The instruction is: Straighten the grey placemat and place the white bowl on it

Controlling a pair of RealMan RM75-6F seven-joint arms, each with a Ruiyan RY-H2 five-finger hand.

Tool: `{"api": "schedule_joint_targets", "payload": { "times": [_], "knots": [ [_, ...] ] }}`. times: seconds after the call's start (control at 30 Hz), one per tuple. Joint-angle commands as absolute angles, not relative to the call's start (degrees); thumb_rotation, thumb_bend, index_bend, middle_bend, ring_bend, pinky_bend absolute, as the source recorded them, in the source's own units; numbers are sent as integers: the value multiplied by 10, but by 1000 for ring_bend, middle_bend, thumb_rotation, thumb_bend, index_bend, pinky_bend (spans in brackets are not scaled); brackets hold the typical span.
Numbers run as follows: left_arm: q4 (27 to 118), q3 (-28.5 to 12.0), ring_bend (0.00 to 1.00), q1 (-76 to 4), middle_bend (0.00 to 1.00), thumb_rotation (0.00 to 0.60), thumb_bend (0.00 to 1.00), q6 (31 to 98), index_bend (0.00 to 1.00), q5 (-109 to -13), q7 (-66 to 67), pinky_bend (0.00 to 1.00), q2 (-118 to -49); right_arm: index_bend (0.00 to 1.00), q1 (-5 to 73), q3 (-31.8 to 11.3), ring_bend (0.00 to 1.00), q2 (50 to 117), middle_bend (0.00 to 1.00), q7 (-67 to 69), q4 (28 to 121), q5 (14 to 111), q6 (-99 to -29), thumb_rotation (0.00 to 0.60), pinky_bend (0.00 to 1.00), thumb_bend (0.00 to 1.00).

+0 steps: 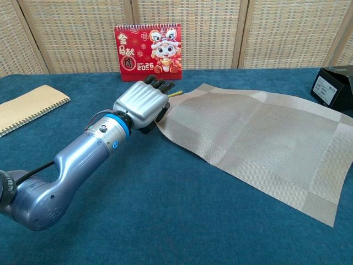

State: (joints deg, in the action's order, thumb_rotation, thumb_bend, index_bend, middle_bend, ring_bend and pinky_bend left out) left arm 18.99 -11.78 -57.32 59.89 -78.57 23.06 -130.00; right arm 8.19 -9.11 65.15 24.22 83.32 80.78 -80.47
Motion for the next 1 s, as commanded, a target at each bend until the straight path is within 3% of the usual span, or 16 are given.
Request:
{"api": "schedule_joint_targets", "payload": {
  "times": [0.03,0.37,1.0],
  "knots": [
    [189,-114,0,-569,0,600,583,608,556,-790,228,0,-1300,134,82,-91,0,651,0,243,833,808,-805,600,0,150],
    [248,-101,0,-539,0,600,584,662,556,-807,235,0,-1262,134,80,-91,0,648,0,244,840,813,-812,600,0,150],
    [547,-63,0,-421,0,600,592,740,562,-818,324,0,-1071,134,76,-85,0,647,0,224,854,824,-822,600,0,150]
  ]
}}
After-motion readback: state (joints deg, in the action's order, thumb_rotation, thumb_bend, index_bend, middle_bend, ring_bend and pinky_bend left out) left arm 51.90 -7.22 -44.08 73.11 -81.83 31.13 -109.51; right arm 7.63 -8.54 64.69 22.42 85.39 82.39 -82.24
